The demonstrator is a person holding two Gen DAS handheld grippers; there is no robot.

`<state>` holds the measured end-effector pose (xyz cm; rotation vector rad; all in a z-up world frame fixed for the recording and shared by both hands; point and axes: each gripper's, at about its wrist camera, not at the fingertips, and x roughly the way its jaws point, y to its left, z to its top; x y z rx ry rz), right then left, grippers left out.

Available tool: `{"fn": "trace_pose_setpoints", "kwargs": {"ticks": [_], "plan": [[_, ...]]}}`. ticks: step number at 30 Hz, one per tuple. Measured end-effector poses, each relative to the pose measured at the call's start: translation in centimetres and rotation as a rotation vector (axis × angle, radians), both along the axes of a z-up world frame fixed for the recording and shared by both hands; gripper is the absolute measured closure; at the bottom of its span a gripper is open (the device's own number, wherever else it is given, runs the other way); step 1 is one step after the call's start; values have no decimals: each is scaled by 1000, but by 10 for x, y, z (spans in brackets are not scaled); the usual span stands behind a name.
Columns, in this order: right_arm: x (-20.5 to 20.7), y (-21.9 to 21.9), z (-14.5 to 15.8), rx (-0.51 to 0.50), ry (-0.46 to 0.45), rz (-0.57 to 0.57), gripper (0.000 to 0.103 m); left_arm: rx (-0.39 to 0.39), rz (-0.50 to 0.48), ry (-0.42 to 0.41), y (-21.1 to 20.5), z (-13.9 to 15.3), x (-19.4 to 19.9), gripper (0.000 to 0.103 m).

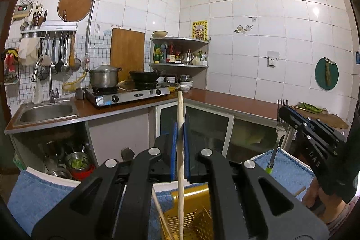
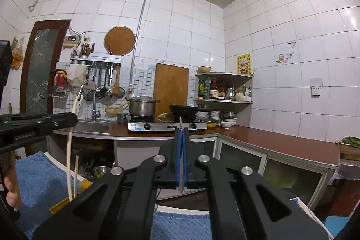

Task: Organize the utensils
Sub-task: 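Lower the chopstick into the yellow caddy with the left tool while the right tool lowers its utensil in, then open both tools and withdraw them from the caddy toward the towel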

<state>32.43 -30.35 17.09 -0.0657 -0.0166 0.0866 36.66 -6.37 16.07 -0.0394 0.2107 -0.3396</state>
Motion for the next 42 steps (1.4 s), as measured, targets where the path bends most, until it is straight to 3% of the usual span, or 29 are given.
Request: {"fn": "trace_pose_setpoints", "kwargs": {"ticks": [13, 23, 29, 30, 31, 33, 36, 39, 42], "plan": [[-1, 18, -48, -22, 102, 168, 101, 4, 16, 106, 12, -43, 2, 99], [6, 28, -81, -57, 223, 187, 101, 2, 36, 177, 21, -63, -2, 98], [3, 24, -77, -47, 284, 211, 99, 18, 37, 219, 26, -61, -11, 97], [0, 22, -73, -46, 281, 206, 94, 17, 32, 228, 28, -59, -12, 93], [-3, 18, -67, -42, 276, 198, 75, 12, 28, 234, 31, -55, -15, 90], [-13, 9, -56, -18, 247, 175, 52, 9, 43, 228, 37, -45, -24, 69], [-25, 1, -40, -10, 236, 140, 52, -7, 67, 209, 47, -32, -39, 43], [-40, -6, -28, -12, 227, 97, 49, -23, 88, 201, 59, -22, -54, 24], [-59, -10, -23, -7, 224, 52, 41, -37, 104, 207, 71, -19, -70, 16]]}}
